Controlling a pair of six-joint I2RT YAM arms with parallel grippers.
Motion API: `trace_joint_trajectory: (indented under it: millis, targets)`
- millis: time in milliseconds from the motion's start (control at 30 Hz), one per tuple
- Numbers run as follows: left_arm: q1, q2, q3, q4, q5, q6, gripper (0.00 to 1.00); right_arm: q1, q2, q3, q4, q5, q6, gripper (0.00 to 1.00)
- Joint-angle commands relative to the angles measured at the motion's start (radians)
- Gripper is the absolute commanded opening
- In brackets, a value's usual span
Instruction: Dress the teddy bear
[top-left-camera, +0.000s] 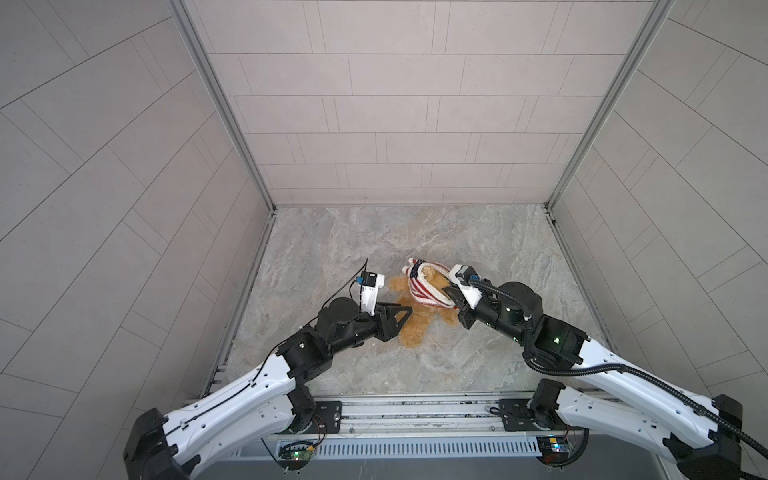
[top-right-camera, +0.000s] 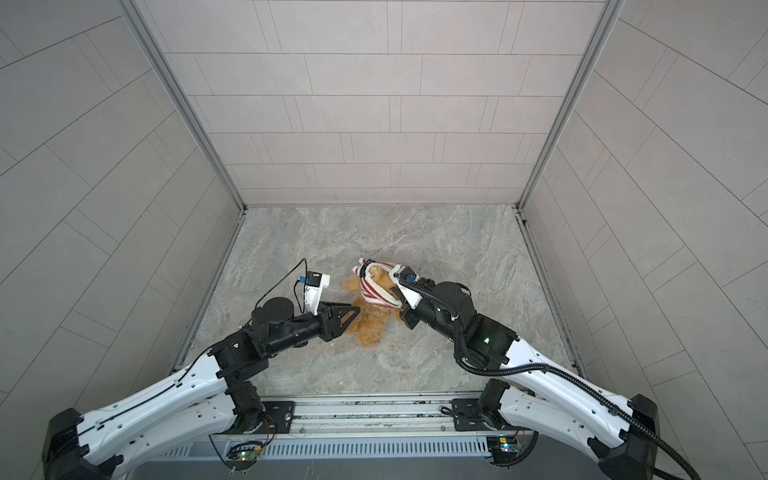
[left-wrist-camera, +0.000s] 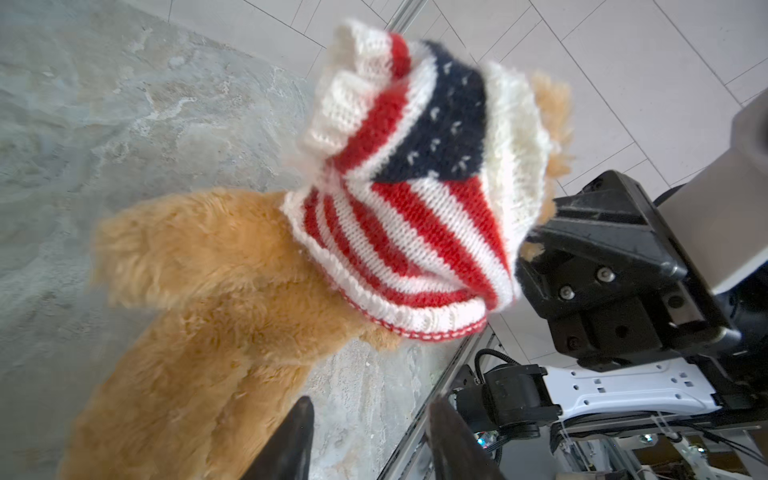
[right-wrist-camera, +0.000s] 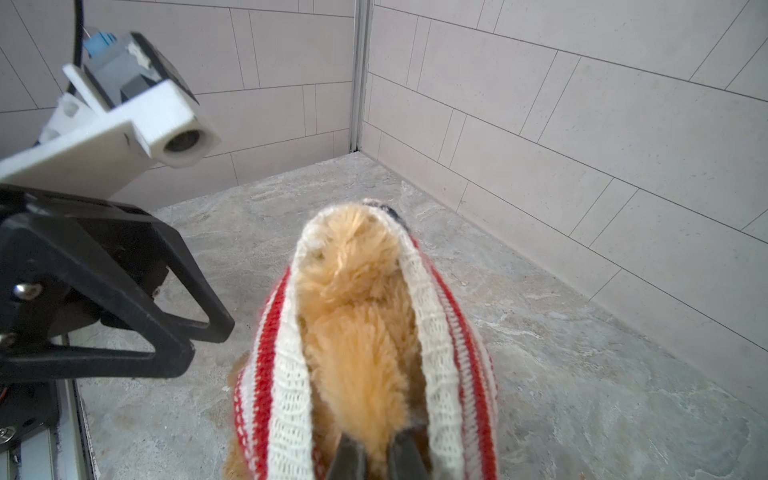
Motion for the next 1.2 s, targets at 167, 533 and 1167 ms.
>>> trace_joint_trajectory:
  millis: [167,533,1167]
  targets:
    - [-0.009,0.088,-0.015,0.288,-0.009,-0.148,0.45,0.001,-0.027,-0.019,0.096,-0.029,0.039,0.00]
    - [-0.018,0.148,-0.004,0.327,-0.010,-0.198,0.39,0.003,-0.035,-0.034,0.108,-0.026,0.040,0.00]
    - [-0.058,0.177,0.002,0.276,-0.027,-0.190,0.00,0.003,-0.046,-0.033,0.092,0.032,0.043,0.00]
